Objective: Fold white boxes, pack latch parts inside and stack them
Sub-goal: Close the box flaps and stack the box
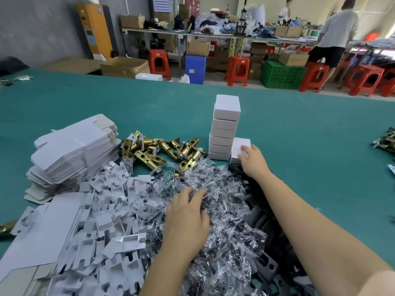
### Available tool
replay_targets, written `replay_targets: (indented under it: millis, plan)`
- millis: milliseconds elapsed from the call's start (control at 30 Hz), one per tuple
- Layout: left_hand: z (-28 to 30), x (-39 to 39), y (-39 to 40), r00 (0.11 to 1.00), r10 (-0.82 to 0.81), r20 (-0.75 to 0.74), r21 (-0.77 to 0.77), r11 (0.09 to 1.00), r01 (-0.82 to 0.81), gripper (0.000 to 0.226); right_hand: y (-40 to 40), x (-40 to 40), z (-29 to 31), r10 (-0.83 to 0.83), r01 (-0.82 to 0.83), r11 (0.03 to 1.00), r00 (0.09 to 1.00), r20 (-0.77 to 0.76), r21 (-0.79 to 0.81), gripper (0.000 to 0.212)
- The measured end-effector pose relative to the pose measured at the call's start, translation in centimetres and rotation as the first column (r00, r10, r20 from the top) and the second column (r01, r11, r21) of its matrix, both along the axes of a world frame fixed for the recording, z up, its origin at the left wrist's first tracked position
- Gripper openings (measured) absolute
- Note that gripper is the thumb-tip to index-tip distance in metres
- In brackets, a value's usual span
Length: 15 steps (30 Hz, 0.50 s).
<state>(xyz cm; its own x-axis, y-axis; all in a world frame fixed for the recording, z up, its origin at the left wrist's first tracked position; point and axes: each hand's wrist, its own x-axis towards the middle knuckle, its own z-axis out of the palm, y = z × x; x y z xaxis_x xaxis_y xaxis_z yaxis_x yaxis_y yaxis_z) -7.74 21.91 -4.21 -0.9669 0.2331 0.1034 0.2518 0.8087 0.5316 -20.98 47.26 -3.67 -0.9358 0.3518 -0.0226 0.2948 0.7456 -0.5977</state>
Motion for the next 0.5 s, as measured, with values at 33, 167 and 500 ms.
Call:
replay_targets:
  millis: [33,167,500]
  plan:
    - [0.0,0.0,0.0,1.0,-0.002,-0.007,0.0,1.0,0.002,0.053,-0.1,-0.1,0.0,0.001,-0.001,1.0,1.0,0.002,-0.001,0.047]
    - [0.0,0.0,0.0,1.0,-0.005,-0.011,0.011,1.0,0.005,0.052,0.1,-0.4,0.2,0.024,-0.024,1.0,1.0,0.02,0.003,0.049]
    - [0.4,-0.4,0.0,1.0,-0.02,0.023,0.046,0.999,0.019,0.049,0.7,2.7,4.5,-0.2,0.121,0.908,0.967,-0.161,-0.4,0.054]
